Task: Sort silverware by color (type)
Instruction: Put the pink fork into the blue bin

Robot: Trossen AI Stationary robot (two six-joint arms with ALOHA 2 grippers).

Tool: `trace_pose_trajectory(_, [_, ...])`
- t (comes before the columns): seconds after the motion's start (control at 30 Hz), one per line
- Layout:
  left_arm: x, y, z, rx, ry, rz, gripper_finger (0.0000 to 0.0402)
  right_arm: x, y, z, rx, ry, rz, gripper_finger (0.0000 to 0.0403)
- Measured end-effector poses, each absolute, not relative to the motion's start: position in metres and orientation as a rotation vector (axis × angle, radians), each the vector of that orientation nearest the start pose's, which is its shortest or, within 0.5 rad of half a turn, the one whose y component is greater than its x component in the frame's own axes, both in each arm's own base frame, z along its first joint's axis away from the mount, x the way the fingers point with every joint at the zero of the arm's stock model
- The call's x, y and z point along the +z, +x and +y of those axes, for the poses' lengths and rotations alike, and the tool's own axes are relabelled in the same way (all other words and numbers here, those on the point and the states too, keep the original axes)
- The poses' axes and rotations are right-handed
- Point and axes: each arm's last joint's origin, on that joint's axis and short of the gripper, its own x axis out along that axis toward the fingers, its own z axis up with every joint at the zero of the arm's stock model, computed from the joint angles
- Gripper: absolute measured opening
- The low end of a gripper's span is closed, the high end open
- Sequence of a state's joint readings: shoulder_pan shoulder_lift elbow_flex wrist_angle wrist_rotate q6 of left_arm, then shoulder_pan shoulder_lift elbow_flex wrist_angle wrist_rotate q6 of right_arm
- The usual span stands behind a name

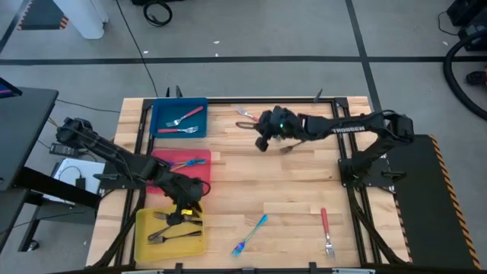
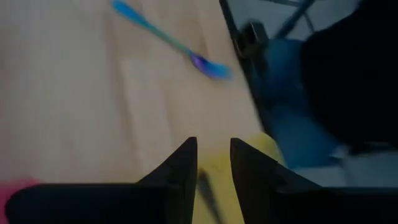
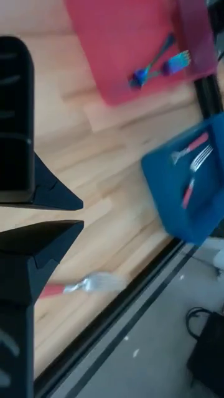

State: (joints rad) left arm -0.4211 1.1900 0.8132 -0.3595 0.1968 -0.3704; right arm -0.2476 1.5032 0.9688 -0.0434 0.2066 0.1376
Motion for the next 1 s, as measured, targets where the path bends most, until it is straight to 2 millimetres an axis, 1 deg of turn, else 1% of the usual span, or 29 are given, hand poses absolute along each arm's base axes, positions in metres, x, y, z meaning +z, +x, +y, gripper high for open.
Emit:
trace_pose_trajectory(0.07, [0.256,0.223,-0.102,-0.408,-0.159,0.778,0.0096,0.237,0.308,-0.092,-0.483,0.162,0.608,0.0046])
trace_pose_trajectory(0.13, [0.258,0.226,-0.1,-0.351,-0.075,0.713,0.0096,0.232,0.3,-0.094,-0.468,0.185,0.69,0.0046])
trace_pose_trajectory(0.23, [0.258,0.23,-0.097,-0.247,0.028,0.623,0.0096,0.229,0.286,-0.091,-0.48,0.286,0.835,0.0054])
trace_pose_trajectory(0.3, [0.258,0.233,-0.096,-0.184,0.084,0.56,0.0096,0.227,0.276,-0.083,-0.481,0.371,0.961,0.0062])
trace_pose_trajectory(0.37, [0.259,0.235,-0.095,-0.144,0.126,0.503,0.0096,0.227,0.267,-0.071,-0.461,0.442,1.085,0.0071])
trace_pose_trajectory(0.43, [0.262,0.238,-0.094,-0.14,0.169,0.458,0.0096,0.225,0.259,-0.057,-0.451,0.5,1.197,0.0078])
trace_pose_trajectory(0.57, [0.263,0.239,-0.093,-0.137,0.186,0.439,0.0096,0.221,0.244,-0.028,-0.528,0.578,1.392,0.0088])
trace_pose_trajectory(0.63, [0.263,0.24,-0.092,-0.134,0.186,0.439,0.0096,0.219,0.238,-0.012,-0.562,0.607,1.458,0.009])
trace_pose_trajectory(0.8, [0.263,0.24,-0.09,-0.127,0.189,0.44,0.0096,0.21,0.227,0.036,-0.586,0.694,1.55,0.0091])
trace_pose_trajectory(1.0, [0.264,0.241,-0.089,-0.137,0.255,0.434,0.0096,0.207,0.211,0.087,-0.676,0.755,1.562,0.0091])
